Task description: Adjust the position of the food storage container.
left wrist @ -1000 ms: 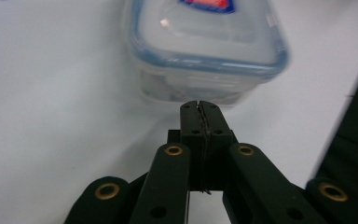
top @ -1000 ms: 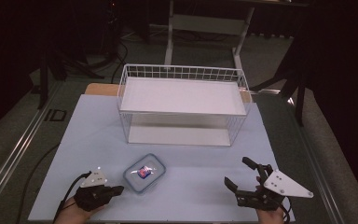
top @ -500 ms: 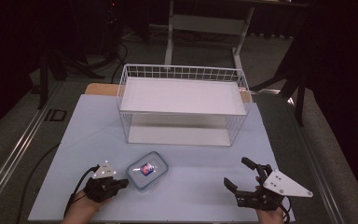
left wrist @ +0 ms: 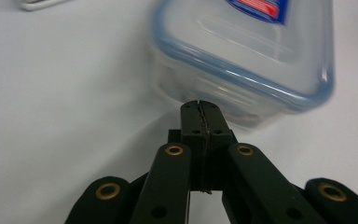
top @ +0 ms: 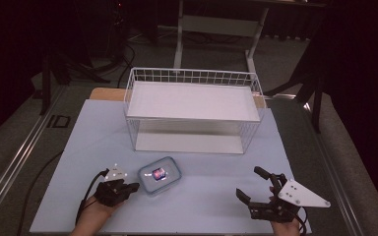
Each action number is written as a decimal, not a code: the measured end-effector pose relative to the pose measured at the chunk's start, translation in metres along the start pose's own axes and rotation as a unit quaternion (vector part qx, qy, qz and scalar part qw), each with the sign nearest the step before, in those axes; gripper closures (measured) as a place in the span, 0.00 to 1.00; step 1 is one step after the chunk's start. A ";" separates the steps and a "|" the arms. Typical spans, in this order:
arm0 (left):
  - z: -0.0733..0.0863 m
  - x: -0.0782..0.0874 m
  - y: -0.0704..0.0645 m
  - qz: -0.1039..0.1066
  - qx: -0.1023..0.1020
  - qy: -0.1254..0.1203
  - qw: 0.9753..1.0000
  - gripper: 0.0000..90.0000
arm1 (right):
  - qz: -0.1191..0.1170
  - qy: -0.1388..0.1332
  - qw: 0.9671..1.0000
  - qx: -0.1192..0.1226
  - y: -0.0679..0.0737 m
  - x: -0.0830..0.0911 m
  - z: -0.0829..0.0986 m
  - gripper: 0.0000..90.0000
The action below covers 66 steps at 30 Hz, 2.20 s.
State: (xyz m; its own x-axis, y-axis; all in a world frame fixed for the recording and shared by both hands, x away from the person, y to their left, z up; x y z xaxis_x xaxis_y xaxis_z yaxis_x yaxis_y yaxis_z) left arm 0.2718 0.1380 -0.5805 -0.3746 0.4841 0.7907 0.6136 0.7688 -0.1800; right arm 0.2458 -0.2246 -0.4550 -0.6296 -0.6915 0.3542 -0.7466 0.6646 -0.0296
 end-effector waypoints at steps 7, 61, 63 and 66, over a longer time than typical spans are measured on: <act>-0.011 -0.005 0.010 -0.010 0.012 -0.005 1.000 1.00 | -0.005 0.002 1.000 -0.003 0.000 -0.002 0.001 0.14; -0.094 -0.074 -0.019 0.017 -0.010 -0.007 1.000 1.00 | -0.019 0.009 1.000 -0.010 0.004 -0.004 0.006 0.14; -0.096 -0.076 -0.019 0.016 -0.011 -0.006 1.000 1.00 | -0.020 0.009 1.000 -0.010 0.005 -0.004 0.006 0.14; -0.099 -0.078 -0.020 0.020 -0.014 -0.002 1.000 1.00 | -0.020 0.009 1.000 -0.009 0.005 -0.003 0.006 0.14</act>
State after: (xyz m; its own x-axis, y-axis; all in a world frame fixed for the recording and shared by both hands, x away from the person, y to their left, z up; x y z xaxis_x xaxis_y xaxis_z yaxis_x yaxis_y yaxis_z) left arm 0.3574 0.0431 -0.5806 -0.3515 0.5159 0.7812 0.6481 0.7362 -0.1946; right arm 0.2427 -0.2205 -0.4616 -0.5947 -0.7132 0.3709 -0.7674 0.6412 0.0026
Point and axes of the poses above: each handheld gripper's, and its own axes: x roughly backward along the jaws, z roughly out of its underside, y roughly to its left, the point moved 7 cm from there along -x, roughly forward along the jaws, and after that the axes turned 8 degrees about y, right-handed, at the moved point
